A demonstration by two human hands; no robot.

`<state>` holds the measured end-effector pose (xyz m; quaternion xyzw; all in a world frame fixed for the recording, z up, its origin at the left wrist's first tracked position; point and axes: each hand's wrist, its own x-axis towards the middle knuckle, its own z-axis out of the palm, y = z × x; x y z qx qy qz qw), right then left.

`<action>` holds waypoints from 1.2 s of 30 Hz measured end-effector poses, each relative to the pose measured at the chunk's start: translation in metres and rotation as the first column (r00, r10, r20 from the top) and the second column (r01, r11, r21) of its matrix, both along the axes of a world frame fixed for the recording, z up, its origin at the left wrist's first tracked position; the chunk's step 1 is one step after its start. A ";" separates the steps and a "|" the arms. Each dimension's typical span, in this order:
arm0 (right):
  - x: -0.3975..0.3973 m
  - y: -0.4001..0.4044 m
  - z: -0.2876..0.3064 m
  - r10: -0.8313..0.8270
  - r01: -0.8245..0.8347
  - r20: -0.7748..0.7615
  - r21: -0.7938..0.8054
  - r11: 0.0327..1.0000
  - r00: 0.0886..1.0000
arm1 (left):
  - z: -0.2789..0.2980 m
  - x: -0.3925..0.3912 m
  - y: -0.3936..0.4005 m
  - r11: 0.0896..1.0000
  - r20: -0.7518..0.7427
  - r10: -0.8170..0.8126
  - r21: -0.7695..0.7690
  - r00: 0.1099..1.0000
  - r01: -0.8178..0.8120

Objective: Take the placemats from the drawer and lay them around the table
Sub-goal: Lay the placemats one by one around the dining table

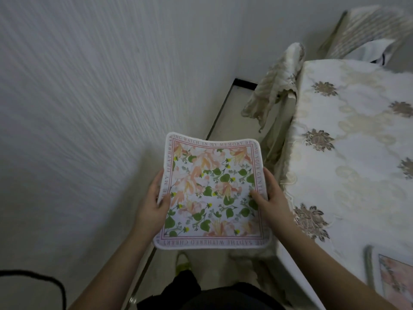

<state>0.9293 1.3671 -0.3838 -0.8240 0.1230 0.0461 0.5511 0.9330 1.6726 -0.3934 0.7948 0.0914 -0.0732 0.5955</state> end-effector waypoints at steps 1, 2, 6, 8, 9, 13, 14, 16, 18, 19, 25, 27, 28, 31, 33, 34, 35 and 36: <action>0.006 0.006 0.002 -0.024 0.024 0.003 0.005 1.000 1.000 | 0.002 0.012 0.005 1.000 0.002 -0.021 -0.006 1.000 0.021; 0.011 0.011 0.003 -0.043 0.043 0.000 0.012 0.999 0.999 | 0.003 0.023 0.008 0.999 0.002 -0.045 -0.010 0.999 0.045; 0.024 0.018 0.006 -0.117 0.117 0.001 0.013 0.993 0.993 | 0.005 0.065 0.017 0.987 0.018 -0.159 -0.002 0.987 0.159; 0.027 0.015 0.006 -0.174 0.173 0.005 0.027 0.984 0.985 | 0.004 0.085 0.014 0.978 0.014 -0.207 -0.008 0.978 0.207; 0.027 0.012 0.007 -0.202 0.202 0.005 0.032 0.979 0.979 | 0.005 0.094 0.010 0.975 0.009 -0.221 -0.015 0.975 0.221; 0.031 -0.006 0.004 -0.305 0.306 -0.019 0.029 0.952 0.952 | 0.007 0.128 -0.014 0.960 -0.007 -0.273 -0.074 0.962 0.272; 0.032 -0.011 0.004 -0.330 0.330 -0.025 0.026 0.944 0.944 | 0.007 0.137 -0.021 0.955 -0.007 -0.287 -0.085 0.958 0.286; 0.035 -0.021 0.005 -0.382 0.383 -0.033 0.035 0.923 0.924 | 0.007 0.155 -0.035 0.943 -0.009 -0.324 -0.088 0.946 0.322; 0.040 -0.032 0.004 -0.422 0.424 -0.046 0.055 0.904 0.905 | 0.006 0.174 -0.050 0.926 -0.014 -0.370 -0.084 0.929 0.367; 0.043 -0.037 0.004 -0.435 0.437 -0.049 0.061 0.897 0.899 | 0.006 0.183 -0.059 0.916 -0.016 -0.395 -0.084 0.919 0.392; 0.070 -0.079 -0.010 -0.524 0.528 -0.073 0.050 0.848 0.849 | 0.011 0.244 -0.122 0.863 -0.098 -0.505 -0.083 0.857 0.499; 0.076 -0.090 -0.014 -0.550 0.556 -0.084 0.060 0.829 0.831 | 0.013 0.261 -0.139 0.847 -0.125 -0.532 -0.083 0.837 0.526; 0.080 -0.097 -0.016 -0.567 0.573 -0.089 0.071 0.816 0.819 | 0.013 0.271 -0.151 0.838 -0.126 -0.546 -0.067 0.828 0.542; 0.090 -0.114 -0.017 -0.614 0.620 -0.087 0.084 0.780 0.785 | 0.019 0.293 -0.186 0.803 -0.117 -0.595 -0.048 0.795 0.593; 0.094 -0.124 -0.017 -0.653 0.660 -0.092 0.091 0.746 0.752 | 0.019 0.306 -0.207 0.767 -0.122 -0.639 -0.029 0.760 0.640; 0.094 -0.128 -0.016 -0.675 0.682 -0.095 0.098 0.725 0.732 | 0.018 0.310 -0.217 0.752 -0.123 -0.656 -0.014 0.745 0.659; 0.093 -0.132 -0.015 -0.696 0.702 -0.093 0.104 0.704 0.712 | 0.017 0.314 -0.227 0.736 -0.116 -0.672 0.001 0.731 0.677; 0.093 -0.136 -0.014 -0.716 0.721 -0.089 0.105 0.685 0.693 | 0.016 0.319 -0.236 0.720 -0.111 -0.688 0.016 0.717 0.694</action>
